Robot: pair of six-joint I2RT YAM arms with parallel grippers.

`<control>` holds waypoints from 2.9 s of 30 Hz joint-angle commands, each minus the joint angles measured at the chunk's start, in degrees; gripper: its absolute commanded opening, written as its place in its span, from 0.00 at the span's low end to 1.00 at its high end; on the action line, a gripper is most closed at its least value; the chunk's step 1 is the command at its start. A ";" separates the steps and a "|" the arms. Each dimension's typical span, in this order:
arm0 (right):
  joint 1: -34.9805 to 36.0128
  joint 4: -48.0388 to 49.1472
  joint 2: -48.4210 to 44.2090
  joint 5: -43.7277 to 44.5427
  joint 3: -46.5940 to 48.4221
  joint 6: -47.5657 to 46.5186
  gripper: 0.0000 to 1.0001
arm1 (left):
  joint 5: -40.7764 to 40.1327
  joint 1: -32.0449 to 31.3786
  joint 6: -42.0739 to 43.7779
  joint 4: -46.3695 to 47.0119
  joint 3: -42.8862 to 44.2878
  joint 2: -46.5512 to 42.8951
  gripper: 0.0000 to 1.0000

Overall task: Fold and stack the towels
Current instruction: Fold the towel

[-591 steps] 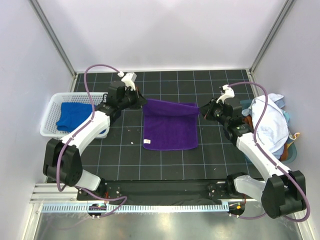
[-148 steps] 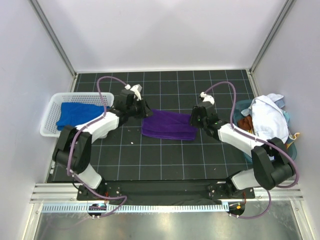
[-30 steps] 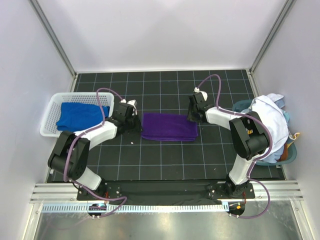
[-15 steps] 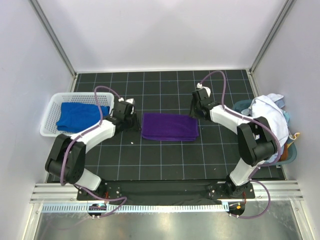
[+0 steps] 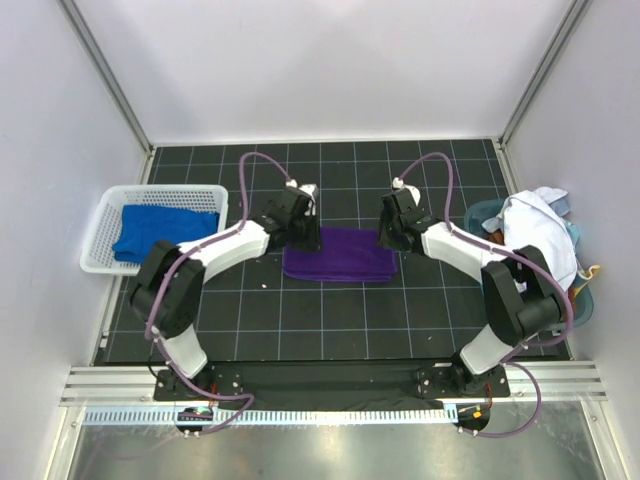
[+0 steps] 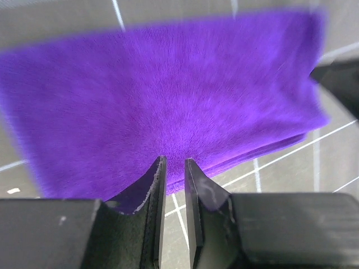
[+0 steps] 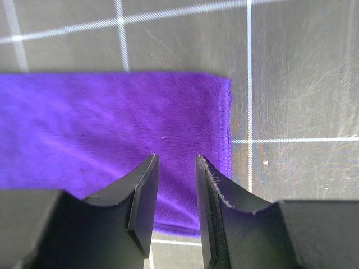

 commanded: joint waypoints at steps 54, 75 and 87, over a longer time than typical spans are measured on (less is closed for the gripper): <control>1.66 5.71 -6.08 0.59 -15.98 3.99 0.39 | 3.36 10.94 -1.45 2.34 -8.95 2.17 0.57; 1.75 0.87 -13.38 -1.52 -10.80 2.15 0.40 | -1.99 7.96 -5.06 3.31 -12.82 10.52 0.53; 1.75 1.31 -12.23 -3.10 -7.28 0.91 0.41 | -6.89 5.94 -4.71 -2.55 -11.07 9.91 0.03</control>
